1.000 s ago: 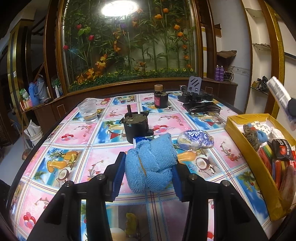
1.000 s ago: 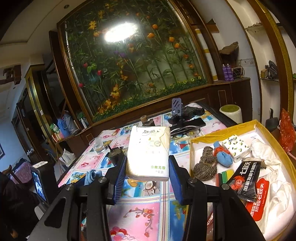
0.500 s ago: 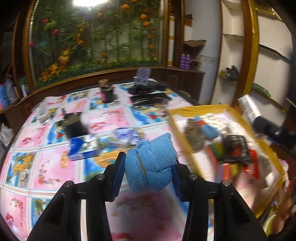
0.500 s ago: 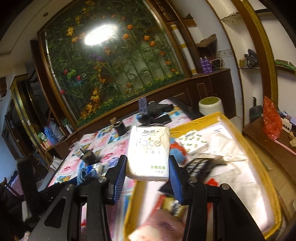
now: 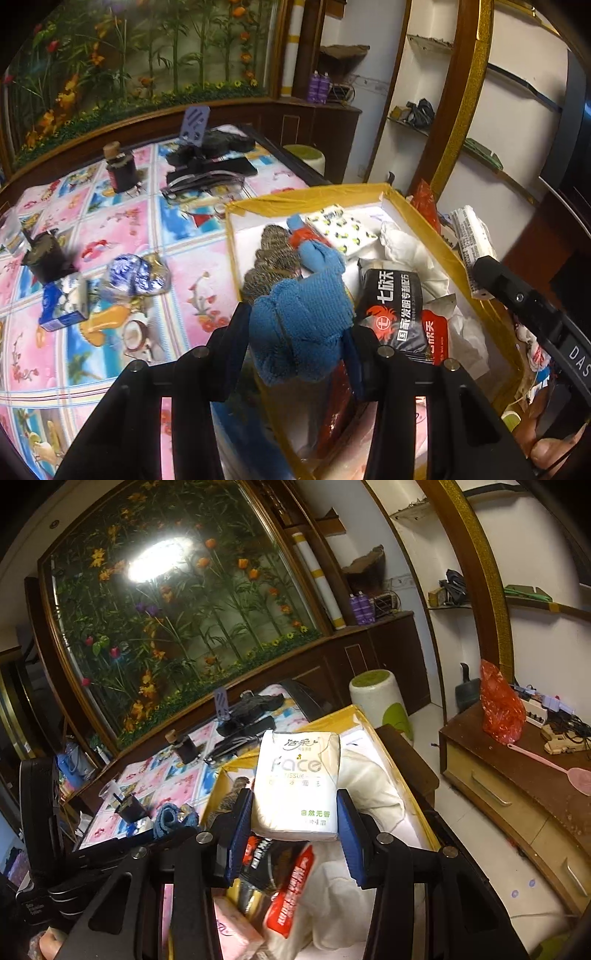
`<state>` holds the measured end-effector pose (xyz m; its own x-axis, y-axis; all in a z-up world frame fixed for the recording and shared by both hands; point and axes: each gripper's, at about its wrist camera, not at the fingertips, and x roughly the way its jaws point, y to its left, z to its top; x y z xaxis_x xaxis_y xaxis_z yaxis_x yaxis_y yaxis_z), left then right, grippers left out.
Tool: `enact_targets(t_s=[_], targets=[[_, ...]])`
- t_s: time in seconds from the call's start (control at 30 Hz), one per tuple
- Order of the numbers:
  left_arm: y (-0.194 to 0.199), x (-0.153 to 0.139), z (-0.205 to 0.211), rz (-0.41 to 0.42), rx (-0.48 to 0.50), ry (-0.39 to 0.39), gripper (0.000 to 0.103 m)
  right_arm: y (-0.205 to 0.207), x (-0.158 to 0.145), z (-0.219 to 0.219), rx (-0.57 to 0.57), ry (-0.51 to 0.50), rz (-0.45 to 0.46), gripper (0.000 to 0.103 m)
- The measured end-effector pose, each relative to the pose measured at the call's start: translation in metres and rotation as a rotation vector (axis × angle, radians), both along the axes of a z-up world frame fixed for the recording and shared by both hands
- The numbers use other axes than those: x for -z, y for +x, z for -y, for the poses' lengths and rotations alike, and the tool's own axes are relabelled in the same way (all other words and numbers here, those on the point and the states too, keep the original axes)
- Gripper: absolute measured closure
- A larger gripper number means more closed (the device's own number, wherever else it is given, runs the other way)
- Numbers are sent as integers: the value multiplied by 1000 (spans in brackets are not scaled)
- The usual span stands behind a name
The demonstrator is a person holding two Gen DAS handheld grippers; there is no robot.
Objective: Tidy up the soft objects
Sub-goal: 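Carry the blue sock and Face tissue pack over the yellow-rimmed box, then lower the sock and Face tissue pack into the box and open both tools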
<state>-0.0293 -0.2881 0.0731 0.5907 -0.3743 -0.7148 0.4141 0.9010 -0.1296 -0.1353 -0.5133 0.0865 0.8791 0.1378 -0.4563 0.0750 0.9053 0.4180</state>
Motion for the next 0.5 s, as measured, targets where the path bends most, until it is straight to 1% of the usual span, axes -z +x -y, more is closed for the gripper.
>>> enact_targets(t_s=[0.13, 0.27, 0.4, 0.47, 0.5], targets=[[12, 11, 9, -65, 17, -2, 59, 10, 6, 5, 17, -12, -47, 55], [14, 18, 17, -78, 28, 9, 59, 20, 12, 8, 30, -29, -98, 55], [11, 22, 20, -82, 37, 14, 59, 24, 19, 12, 32, -29, -138, 53], [9, 20, 20, -76, 55, 12, 54, 23, 21, 13, 30, -30, -149, 52], [8, 19, 19, -73, 60, 9, 49, 23, 22, 12, 23, -32, -159, 48]])
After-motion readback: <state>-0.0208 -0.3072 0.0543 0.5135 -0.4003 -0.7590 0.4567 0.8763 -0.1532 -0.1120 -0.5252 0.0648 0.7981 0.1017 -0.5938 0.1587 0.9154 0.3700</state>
